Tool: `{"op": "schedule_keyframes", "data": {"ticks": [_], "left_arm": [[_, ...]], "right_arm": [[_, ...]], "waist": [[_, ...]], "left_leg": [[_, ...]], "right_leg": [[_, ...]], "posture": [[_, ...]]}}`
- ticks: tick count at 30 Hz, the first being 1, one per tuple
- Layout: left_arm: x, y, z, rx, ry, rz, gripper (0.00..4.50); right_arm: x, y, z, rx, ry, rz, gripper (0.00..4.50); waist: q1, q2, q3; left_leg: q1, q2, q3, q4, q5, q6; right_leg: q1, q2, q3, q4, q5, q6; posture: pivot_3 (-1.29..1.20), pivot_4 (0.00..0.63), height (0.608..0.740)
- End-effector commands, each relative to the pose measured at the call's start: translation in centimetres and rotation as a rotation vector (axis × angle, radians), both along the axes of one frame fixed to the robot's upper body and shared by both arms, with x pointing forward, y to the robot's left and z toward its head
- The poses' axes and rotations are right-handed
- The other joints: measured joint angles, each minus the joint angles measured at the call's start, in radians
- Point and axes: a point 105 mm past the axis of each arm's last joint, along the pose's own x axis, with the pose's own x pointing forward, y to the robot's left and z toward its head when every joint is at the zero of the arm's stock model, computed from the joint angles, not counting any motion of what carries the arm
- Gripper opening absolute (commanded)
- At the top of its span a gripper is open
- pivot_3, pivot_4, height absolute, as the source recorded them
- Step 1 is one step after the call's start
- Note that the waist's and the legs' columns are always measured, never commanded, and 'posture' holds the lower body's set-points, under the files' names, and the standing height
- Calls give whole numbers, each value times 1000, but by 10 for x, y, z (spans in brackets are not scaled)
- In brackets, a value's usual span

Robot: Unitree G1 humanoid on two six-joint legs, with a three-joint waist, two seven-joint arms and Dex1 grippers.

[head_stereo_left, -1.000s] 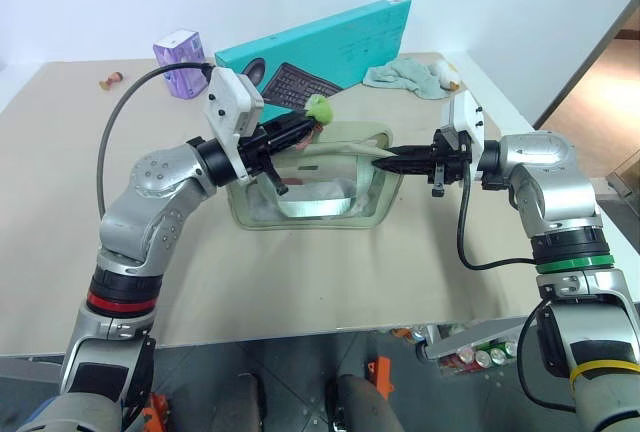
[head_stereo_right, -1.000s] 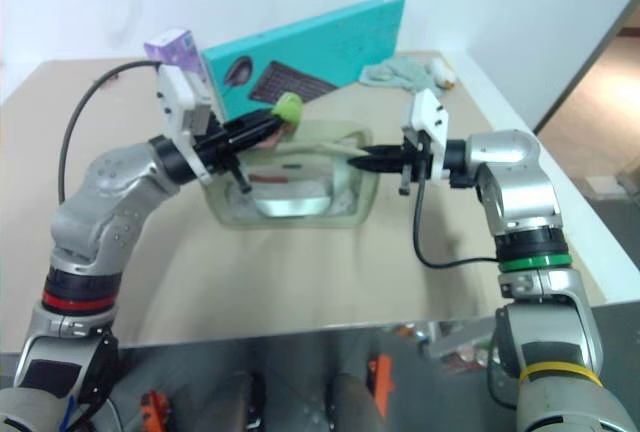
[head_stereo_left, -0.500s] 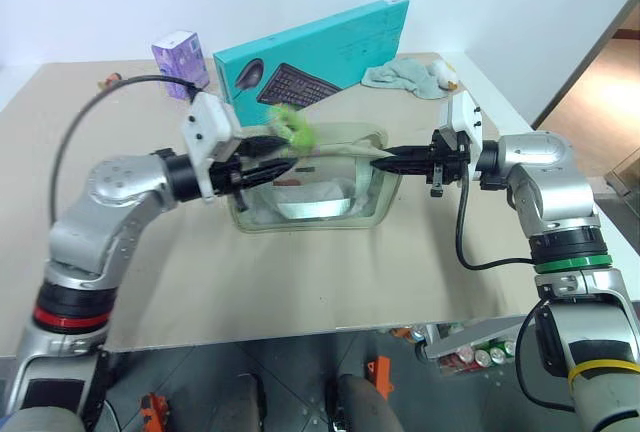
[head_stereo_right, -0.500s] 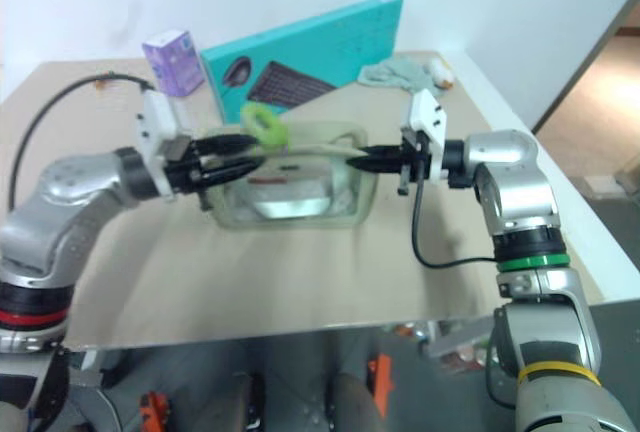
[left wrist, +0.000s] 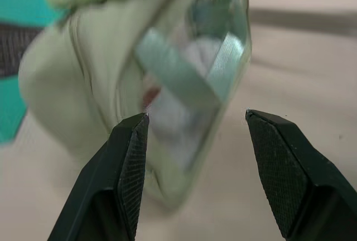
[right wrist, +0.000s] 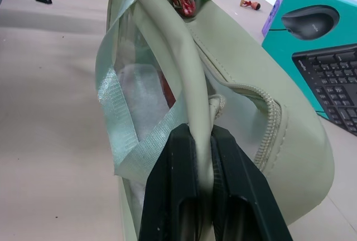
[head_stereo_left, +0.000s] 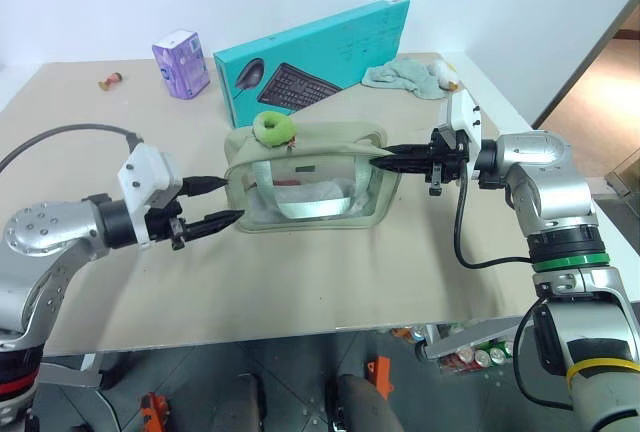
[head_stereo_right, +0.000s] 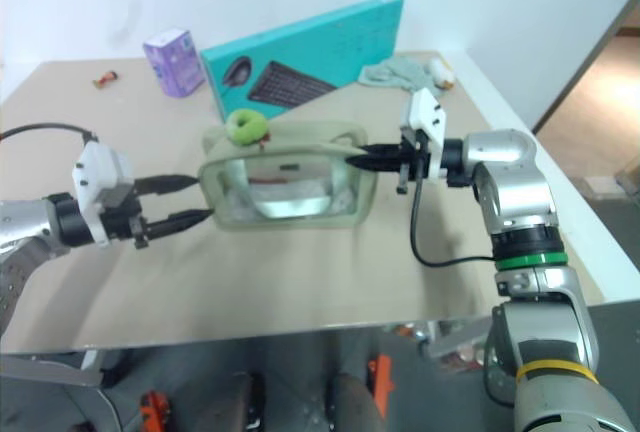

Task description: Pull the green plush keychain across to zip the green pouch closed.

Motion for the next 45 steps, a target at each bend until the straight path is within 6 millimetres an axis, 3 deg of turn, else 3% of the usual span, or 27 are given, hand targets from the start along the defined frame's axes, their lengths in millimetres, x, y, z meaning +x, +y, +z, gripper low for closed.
{"op": "schedule_keyframes", "data": {"ticks": [1, 9, 16, 17, 24, 27, 33, 34, 38, 40, 45], "left_arm": [[8, 4, 13, -61, -92, 69, 2867], [29, -5, 21, -256, -117, 122, 2867], [41, -16, 8, -338, -74, 113, 2867], [41, -18, 7, -340, -73, 110, 2330], [44, -24, 8, -366, -70, 107, 10], [44, -26, 7, -361, -71, 103, 10], [41, -29, 5, -328, -74, 91, 0], [41, -30, 4, -323, -73, 89, 0], [40, -31, 4, -309, -73, 81, 0], [40, -32, 4, -305, -75, 80, 0], [40, -37, 4, -304, -72, 76, 0]], "right_arm": [[0, 1, 17, 8, -63, 8, 0], [-1, -1, 18, 5, -67, 0, 0], [-2, -4, 18, 5, -71, -14, 0], [-2, -4, 18, 5, -71, -15, 0], [-3, -5, 20, 7, -77, -20, 0], [-4, -5, 20, 6, -67, -21, 0], [-6, -8, 29, -6, -83, -38, 2049], [-7, -9, 36, -11, -103, -45, 2574], [-15, -7, 61, -57, -203, -27, 3761], [-25, 4, 75, -49, -236, 19, 4486], [-48, 64, 76, 0, -274, 171, 4486]], "waist": [[0, 0, 0], [0, 0, 0], [0, 0, 0], [0, 0, 0], [0, 0, 0], [0, 0, 0], [0, 0, 0], [0, 0, 0], [0, 0, 0], [0, 0, 0], [0, 0, 0]], "left_leg": [[0, 0, 0, 0, 0, 0], [0, 0, 1, 1, 1, 1], [-1, 0, 1, 1, 0, 1], [-1, 0, 1, 1, 0, 1], [-1, 0, 1, 1, 1, 1], [-1, 0, 1, 1, 1, 1], [-1, 0, 1, 1, 0, 1], [-1, 0, 1, 2, 1, 1], [0, -1, 1, 2, 1, 1], [-1, -1, 1, 2, 1, 1], [0, 0, 0, 1, 0, 1]], "right_leg": [[0, 0, 0, 0, 0, -1], [0, 0, 1, 0, 4, 3], [0, 1, 2, 0, 3, 4], [0, 1, 2, 0, 3, 4], [0, 1, 2, 0, 4, 4], [0, 1, 2, 0, 4, 4], [0, 1, 2, 0, 4, 4], [0, 1, 2, 0, 4, 4], [0, 0, 2, 0, 4, 4], [0, 0, 2, 0, 4, 4], [0, 1, 1, 0, 4, 4]], "posture": [[0, 150, 740], [0, 150, 740], [0, 150, 740], [0, 150, 740], [0, 150, 740], [0, 150, 740], [0, 150, 740], [0, 150, 740], [0, 150, 740], [0, 150, 740], [0, 150, 740]]}}
